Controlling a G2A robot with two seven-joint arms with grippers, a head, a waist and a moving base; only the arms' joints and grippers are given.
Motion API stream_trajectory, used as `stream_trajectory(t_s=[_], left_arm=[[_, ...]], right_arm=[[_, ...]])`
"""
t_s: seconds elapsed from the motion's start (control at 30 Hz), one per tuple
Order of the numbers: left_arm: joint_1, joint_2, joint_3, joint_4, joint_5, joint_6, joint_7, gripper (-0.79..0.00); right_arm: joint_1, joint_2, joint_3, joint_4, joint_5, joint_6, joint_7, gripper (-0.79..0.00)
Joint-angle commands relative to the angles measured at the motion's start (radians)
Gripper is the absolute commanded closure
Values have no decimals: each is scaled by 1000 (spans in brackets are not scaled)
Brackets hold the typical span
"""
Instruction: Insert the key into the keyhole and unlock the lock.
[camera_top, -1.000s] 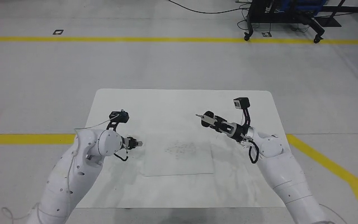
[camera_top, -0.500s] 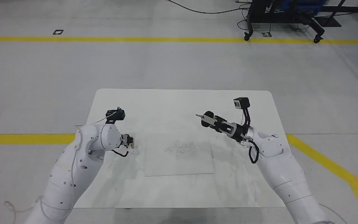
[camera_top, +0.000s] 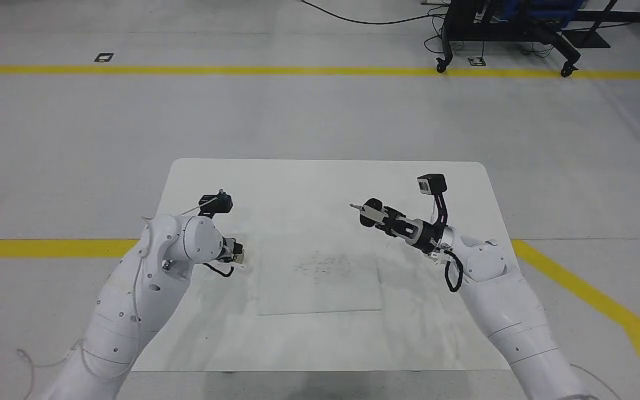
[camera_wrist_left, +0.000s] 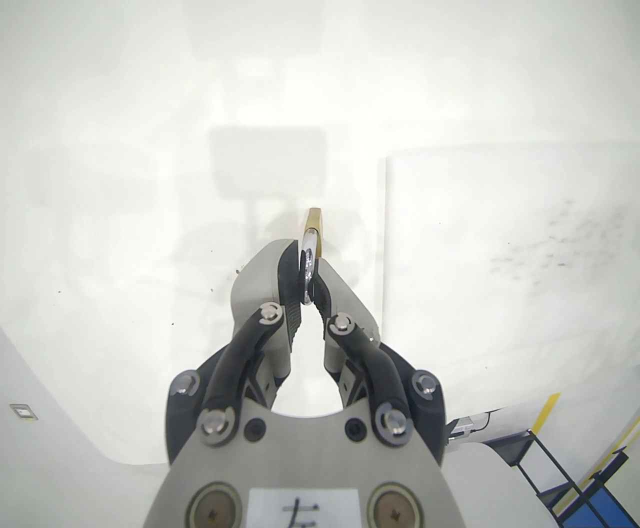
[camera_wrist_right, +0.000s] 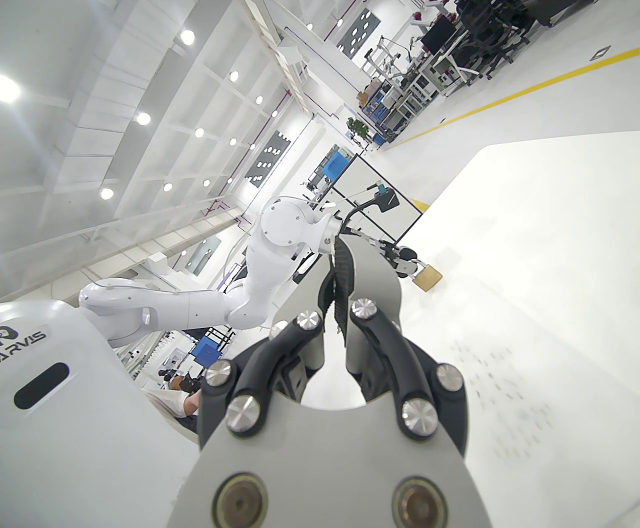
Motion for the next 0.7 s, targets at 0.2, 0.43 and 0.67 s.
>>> stream_trajectory(t_s=[0.2, 0.43, 0.67], left_arm=[[17, 6, -20, -11, 10, -33, -35, 0], [26, 9, -30, -9, 30, -48, -51, 0], [50, 12, -41, -33, 60, -104, 43, 0]], right_arm=[[0, 0, 0, 0, 0, 0, 0, 0], [0, 0, 0, 0, 0, 0, 0, 0], [0, 0, 0, 0, 0, 0, 0, 0]])
